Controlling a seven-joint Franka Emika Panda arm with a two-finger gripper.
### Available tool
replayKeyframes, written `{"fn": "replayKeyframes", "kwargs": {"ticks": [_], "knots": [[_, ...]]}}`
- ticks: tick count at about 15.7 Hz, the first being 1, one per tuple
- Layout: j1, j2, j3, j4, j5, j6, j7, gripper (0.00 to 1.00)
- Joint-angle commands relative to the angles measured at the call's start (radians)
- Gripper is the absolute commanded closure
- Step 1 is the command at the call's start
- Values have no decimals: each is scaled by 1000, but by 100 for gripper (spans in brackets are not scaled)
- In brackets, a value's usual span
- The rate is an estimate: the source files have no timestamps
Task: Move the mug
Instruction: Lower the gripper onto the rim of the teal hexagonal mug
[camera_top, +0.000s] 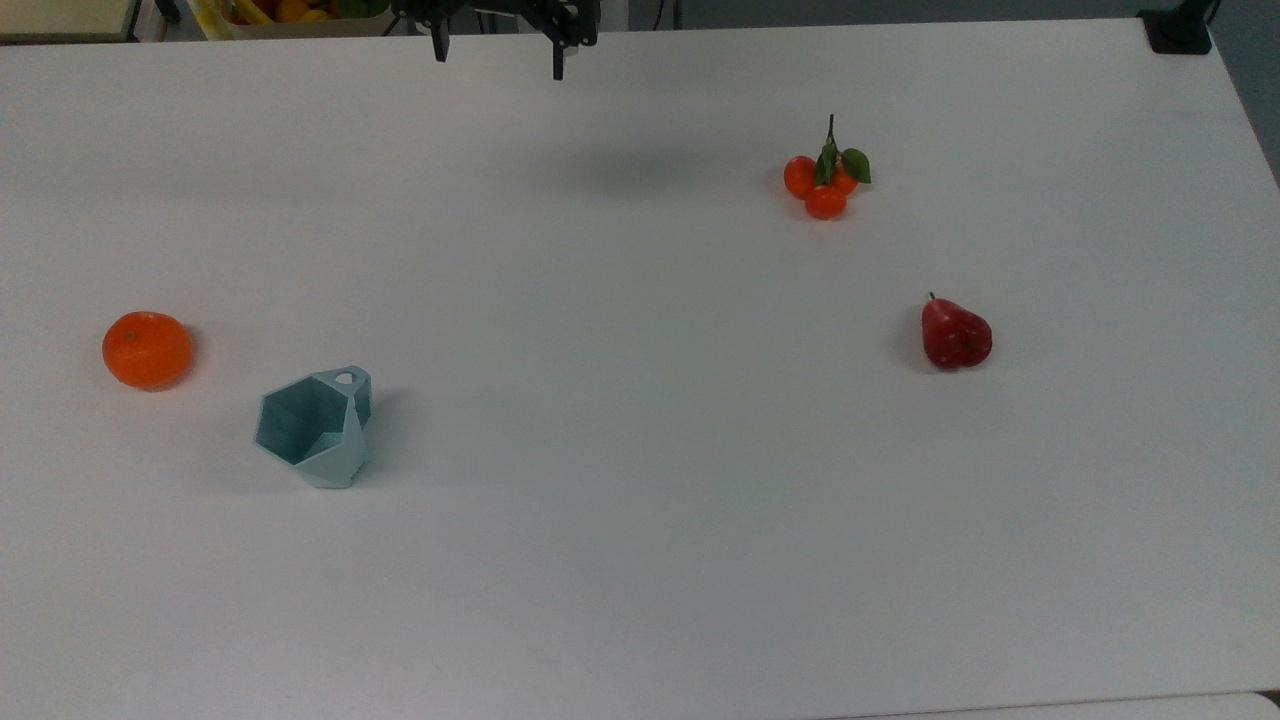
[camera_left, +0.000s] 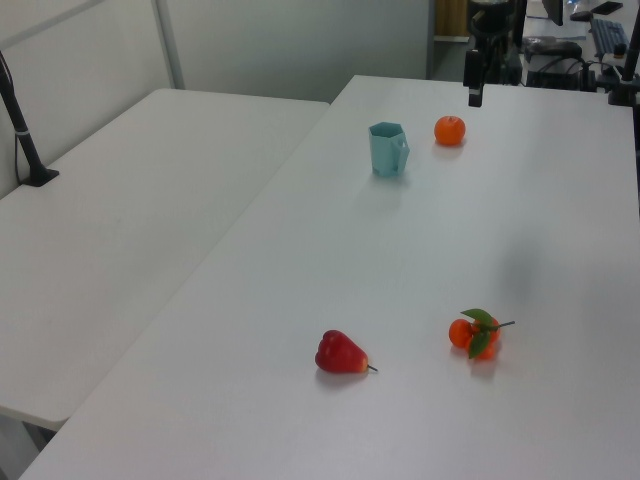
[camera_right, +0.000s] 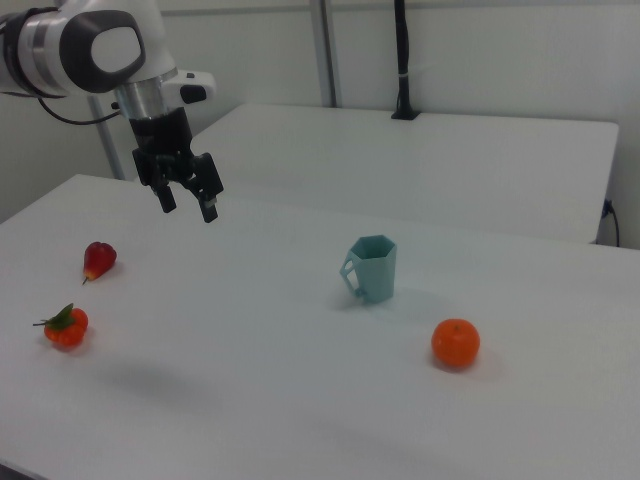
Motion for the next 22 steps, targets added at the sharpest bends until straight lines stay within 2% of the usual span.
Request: {"fn": "replayKeyframes", "kwargs": {"ticks": [1, 10, 12, 16, 22], "knots": [[0, -9, -18, -14, 18, 5, -25, 0], [-14, 51, -20, 29, 17, 29, -8, 0], [-40, 86, -20, 38, 17, 84, 12, 0], [-75, 190, -20, 75, 6, 221, 194, 0], [-138, 333, -20, 90, 6, 440, 228, 0]]}}
